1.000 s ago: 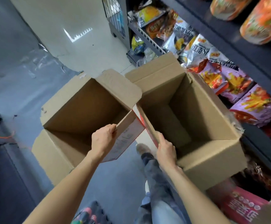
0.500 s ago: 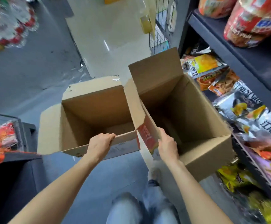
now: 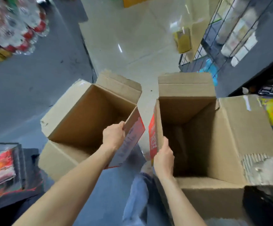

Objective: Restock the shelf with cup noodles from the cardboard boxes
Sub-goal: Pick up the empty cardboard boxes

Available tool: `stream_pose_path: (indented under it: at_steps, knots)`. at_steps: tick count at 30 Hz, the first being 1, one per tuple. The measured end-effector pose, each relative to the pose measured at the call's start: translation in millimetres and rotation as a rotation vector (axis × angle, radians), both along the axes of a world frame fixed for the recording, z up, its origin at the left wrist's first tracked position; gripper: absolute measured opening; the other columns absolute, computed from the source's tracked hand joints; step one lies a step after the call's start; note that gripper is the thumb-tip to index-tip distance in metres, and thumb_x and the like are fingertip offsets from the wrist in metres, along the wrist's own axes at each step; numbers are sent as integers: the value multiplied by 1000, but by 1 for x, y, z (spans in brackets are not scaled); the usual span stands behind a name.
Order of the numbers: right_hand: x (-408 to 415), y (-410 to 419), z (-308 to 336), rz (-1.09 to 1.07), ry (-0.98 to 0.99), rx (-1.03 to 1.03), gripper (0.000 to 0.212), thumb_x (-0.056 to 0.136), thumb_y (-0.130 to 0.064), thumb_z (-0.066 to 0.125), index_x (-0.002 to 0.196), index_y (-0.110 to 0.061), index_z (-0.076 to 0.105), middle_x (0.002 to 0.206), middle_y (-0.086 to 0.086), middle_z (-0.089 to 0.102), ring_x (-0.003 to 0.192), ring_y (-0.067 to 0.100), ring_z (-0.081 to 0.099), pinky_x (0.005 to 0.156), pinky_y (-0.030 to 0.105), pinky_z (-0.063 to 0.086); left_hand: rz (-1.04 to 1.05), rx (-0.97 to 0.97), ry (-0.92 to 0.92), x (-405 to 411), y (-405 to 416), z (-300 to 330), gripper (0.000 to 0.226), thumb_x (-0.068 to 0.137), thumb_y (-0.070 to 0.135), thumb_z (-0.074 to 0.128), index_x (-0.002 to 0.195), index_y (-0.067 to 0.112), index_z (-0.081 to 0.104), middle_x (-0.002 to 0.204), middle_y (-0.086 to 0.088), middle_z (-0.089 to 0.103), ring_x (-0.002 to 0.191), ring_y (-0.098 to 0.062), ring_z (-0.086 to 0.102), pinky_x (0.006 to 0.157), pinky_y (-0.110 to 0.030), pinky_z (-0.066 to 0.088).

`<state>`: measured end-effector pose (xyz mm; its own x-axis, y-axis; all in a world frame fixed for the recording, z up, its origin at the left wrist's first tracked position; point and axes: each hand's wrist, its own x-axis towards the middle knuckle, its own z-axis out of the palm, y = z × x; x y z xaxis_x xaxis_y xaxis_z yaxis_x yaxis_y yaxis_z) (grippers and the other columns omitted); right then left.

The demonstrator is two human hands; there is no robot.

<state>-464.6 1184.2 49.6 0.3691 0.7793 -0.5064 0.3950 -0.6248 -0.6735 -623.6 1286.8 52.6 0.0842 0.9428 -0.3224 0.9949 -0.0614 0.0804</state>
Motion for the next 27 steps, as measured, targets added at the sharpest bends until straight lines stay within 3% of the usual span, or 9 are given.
stream_pose_path:
  at_steps: [5,9,12,15,17,19,22,25,27]
  knots:
    - [-12,102,-67,-252,35,-3,49,98,-6,42,145,-17,33,140,10,47,126,27,49,102,37,42,-93,-21,-94,37,97,-61,21,93,25,44,105,23,62,100,-1,68,90,-28,63,74,-33,47]
    - [-13,135,-108,-92,205,105,54,100,-19,46,149,-23,26,153,-4,32,139,14,33,110,29,30,-95,-80,-346,71,143,-96,22,96,24,48,110,27,65,101,2,68,90,-20,64,84,-39,54]
    - [6,136,-120,-5,112,135,51,100,-20,46,148,-20,31,153,-5,31,140,11,28,110,20,20,49,-146,-518,75,169,-112,28,99,22,43,121,32,57,110,6,66,99,-16,62,90,-38,51]
    - [31,127,-124,-8,-139,200,45,94,-15,55,138,-12,47,140,6,49,128,23,45,105,25,30,-6,-223,-421,76,196,-117,35,101,27,36,134,34,42,126,1,58,112,-23,55,95,-44,45]
    - [44,119,-121,-41,-172,156,45,92,-19,60,135,-12,50,132,7,55,119,25,52,100,31,38,-17,-228,-338,77,203,-115,46,98,29,40,142,33,29,135,-6,49,116,-26,51,98,-47,43]
    - [51,120,-112,-45,-93,53,49,92,-29,59,137,-18,46,128,3,57,111,20,57,94,33,42,34,-193,-300,70,198,-106,56,90,27,50,142,31,28,132,-7,48,112,-25,53,94,-46,47]
    - [42,143,-97,35,59,-105,58,92,-44,54,143,-25,34,126,-1,60,99,16,62,92,33,45,45,-179,-163,39,179,-95,51,85,22,55,134,26,40,123,-3,54,103,-23,56,84,-36,47]
    - [13,172,-93,73,264,-190,68,93,-47,53,149,-29,19,140,1,51,120,22,54,103,40,44,25,-191,-82,9,162,-95,47,92,12,47,134,32,46,119,0,61,99,-23,59,78,-34,48]
    - [-4,193,-93,41,435,-184,69,96,-31,54,151,-28,12,150,1,38,133,23,43,110,42,37,-8,-141,-100,3,163,-97,49,94,9,45,134,37,48,116,4,65,97,-22,61,73,-31,46]
